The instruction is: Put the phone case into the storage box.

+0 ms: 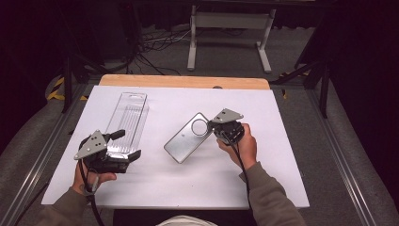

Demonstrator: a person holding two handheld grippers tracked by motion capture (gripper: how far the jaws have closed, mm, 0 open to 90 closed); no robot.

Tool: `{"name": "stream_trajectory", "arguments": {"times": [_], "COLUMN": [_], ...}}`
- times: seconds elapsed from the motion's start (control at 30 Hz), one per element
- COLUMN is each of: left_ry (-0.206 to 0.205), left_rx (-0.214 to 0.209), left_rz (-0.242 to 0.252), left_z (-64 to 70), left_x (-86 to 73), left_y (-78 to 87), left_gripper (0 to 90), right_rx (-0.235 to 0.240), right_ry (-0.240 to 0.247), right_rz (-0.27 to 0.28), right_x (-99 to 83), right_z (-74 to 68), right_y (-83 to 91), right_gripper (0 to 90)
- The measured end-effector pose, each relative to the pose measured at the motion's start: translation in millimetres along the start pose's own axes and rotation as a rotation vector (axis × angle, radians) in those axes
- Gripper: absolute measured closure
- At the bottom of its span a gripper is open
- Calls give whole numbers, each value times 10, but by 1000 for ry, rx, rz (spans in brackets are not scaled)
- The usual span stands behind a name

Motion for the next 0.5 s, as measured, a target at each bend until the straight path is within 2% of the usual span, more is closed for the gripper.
{"name": "stream_trajectory", "arguments": {"times": [0.07, 0.17, 0.27, 0.5], "left_ry": [-3, -10, -25, -49], "left_rx": [9, -2, -13, -30], "left_rz": [-6, 0, 4, -1], "left_z": [-5, 1, 12, 63], "left_x": [48, 127, 177, 282], "left_y": [-38, -109, -162, -323], "left_gripper": [99, 101, 101, 100], "right_rx": [-18, -26, -31, -44], "right_ry": [24, 47, 63, 139], "right_rz": [28, 50, 65, 95], "right_x": [19, 36, 43, 52], "right_z": [-27, -57, -80, -186], "right_y": [44, 85, 111, 195], "right_gripper": [900, 900, 900, 900]}}
Point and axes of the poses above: each handheld gripper's, and its own axes: y roughly backward along the jaws, x roughly out of its top, z roughly to its right, the point moved 4 cm from there along -y, roughly forward along the jaws, and after that the axes turned 12 degrees about -y, right-handed, at the moved point
